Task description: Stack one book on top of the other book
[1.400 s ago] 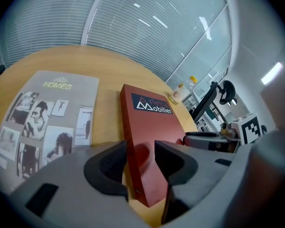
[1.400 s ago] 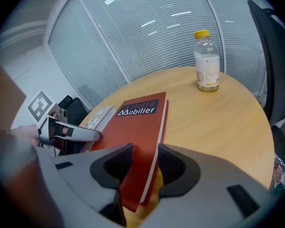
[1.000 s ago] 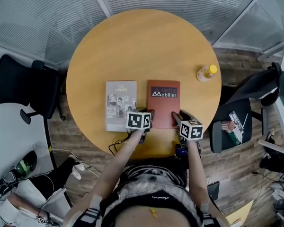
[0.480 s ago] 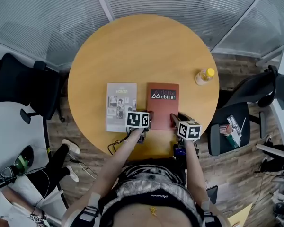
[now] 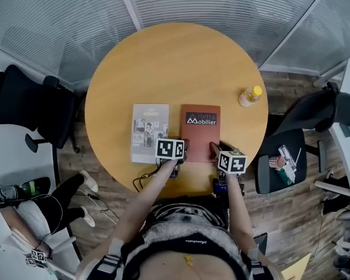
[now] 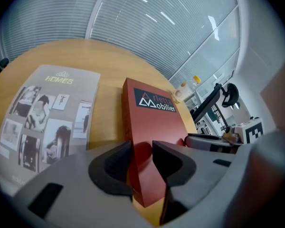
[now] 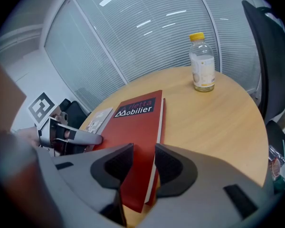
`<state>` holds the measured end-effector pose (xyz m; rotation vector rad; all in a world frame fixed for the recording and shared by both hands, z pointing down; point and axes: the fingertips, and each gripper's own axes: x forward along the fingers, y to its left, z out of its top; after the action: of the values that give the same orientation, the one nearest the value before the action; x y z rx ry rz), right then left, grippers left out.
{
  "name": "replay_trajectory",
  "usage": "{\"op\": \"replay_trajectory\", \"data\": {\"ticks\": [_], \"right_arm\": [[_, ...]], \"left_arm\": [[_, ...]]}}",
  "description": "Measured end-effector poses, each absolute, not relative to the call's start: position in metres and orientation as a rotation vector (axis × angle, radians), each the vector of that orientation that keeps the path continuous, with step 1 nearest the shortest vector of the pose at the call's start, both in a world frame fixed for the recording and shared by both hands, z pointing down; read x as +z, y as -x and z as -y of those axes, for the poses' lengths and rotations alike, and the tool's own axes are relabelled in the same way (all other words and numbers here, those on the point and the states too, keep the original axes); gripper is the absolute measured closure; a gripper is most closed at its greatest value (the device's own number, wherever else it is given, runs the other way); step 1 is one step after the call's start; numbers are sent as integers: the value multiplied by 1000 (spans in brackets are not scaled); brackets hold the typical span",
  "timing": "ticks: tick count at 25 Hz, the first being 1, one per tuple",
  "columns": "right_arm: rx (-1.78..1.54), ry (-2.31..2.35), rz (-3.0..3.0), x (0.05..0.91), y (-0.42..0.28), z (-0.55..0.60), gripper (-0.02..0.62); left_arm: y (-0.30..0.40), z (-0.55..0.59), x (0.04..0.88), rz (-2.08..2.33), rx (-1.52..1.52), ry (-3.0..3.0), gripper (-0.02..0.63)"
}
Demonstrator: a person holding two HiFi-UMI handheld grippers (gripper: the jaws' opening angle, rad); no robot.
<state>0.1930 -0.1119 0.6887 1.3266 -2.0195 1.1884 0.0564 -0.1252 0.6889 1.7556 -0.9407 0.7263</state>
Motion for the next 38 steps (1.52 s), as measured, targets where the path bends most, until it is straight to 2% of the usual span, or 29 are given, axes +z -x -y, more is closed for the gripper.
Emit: {"op": "replay_trajectory", "data": {"ticks": [32,38], "right_arm": [[983,-1396,2002,583,-193,91,443],[981,-1392,2016,571,-222,84,443]], "left_arm": [[-57,98,589,1009,557,-1877,483],[-86,91,573,1042,534,-1896,486]]}}
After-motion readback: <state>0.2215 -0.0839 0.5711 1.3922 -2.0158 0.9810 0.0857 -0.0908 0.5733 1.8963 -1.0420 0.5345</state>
